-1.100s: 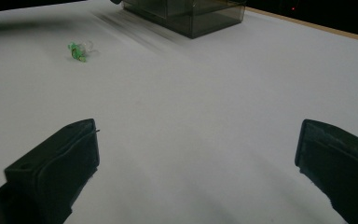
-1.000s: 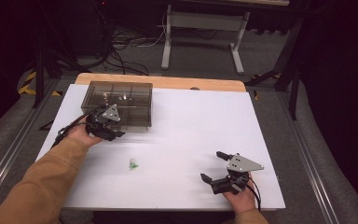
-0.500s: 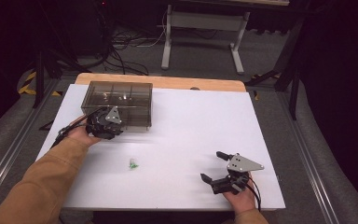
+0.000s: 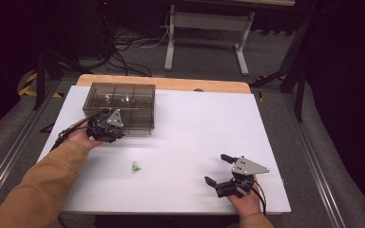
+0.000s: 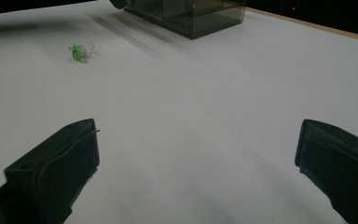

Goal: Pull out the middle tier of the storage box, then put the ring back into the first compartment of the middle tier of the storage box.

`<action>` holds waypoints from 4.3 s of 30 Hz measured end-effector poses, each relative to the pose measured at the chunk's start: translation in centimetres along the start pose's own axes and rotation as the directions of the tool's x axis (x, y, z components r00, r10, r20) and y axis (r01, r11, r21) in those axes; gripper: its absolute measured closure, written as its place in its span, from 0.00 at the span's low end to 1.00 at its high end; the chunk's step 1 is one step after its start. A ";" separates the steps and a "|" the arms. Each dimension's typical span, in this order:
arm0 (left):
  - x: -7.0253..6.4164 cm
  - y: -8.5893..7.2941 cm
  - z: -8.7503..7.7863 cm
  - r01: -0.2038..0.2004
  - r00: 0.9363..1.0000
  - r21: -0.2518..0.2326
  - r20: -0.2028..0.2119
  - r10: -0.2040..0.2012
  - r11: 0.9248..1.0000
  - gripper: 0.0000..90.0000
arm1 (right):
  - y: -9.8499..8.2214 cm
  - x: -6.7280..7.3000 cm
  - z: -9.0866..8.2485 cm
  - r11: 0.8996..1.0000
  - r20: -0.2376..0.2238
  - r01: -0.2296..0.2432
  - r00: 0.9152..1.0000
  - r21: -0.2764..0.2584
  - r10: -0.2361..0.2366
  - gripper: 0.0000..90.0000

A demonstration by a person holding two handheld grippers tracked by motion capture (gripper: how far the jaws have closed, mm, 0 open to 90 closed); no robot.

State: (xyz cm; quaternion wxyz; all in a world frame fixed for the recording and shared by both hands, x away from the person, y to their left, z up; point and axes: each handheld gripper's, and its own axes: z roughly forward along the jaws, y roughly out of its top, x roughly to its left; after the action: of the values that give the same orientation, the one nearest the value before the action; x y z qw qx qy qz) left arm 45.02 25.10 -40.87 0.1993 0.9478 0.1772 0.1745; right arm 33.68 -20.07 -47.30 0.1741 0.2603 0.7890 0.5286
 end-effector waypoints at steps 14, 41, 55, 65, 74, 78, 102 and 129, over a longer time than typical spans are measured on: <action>-1.5 0.1 -0.7 -0.032 0.999 0.038 0.032 0.031 0.999 0.74 | 0.0 0.0 0.0 1.000 0.001 -0.003 1.000 -0.001 0.003 0.00; -2.4 0.1 -0.4 -0.048 0.997 0.051 0.058 0.045 0.998 0.76 | 0.0 0.0 0.1 1.000 0.001 0.010 1.000 0.002 -0.010 0.00; -2.1 -0.2 -0.5 -0.018 0.997 0.017 0.076 0.016 1.000 0.67 | 0.0 0.1 0.1 1.000 0.000 0.007 1.000 0.006 -0.007 0.00; -2.0 -0.2 -1.9 0.024 0.995 -0.065 0.097 -0.018 0.998 0.51 | 0.0 0.1 0.1 1.000 0.000 0.007 1.000 0.009 -0.007 0.00; -2.3 -0.4 -2.8 0.087 0.991 -0.136 0.117 -0.072 0.987 0.41 | 0.0 0.1 0.2 1.000 -0.002 0.009 1.000 0.013 -0.009 0.00; -2.6 -0.6 -3.3 0.139 0.983 -0.193 0.144 -0.112 0.971 0.30 | 0.0 0.1 0.2 1.000 -0.003 0.013 1.000 0.012 -0.012 0.00; -7.5 0.3 -3.2 0.258 0.958 -0.292 0.199 -0.206 0.921 0.11 | 0.0 0.1 0.2 1.000 -0.001 0.015 1.000 0.014 -0.015 0.00; -10.6 -0.2 1.2 0.261 0.949 -0.192 0.233 -0.214 0.946 0.06 | 0.0 0.2 0.2 1.000 -0.002 0.013 1.000 0.011 -0.012 0.00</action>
State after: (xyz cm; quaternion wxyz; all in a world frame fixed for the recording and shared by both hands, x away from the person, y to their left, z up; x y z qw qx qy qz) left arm 36.17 20.53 -44.77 0.3406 0.9043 0.2483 0.0671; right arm 33.67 -19.82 -47.35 0.1751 0.2556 0.7936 0.5236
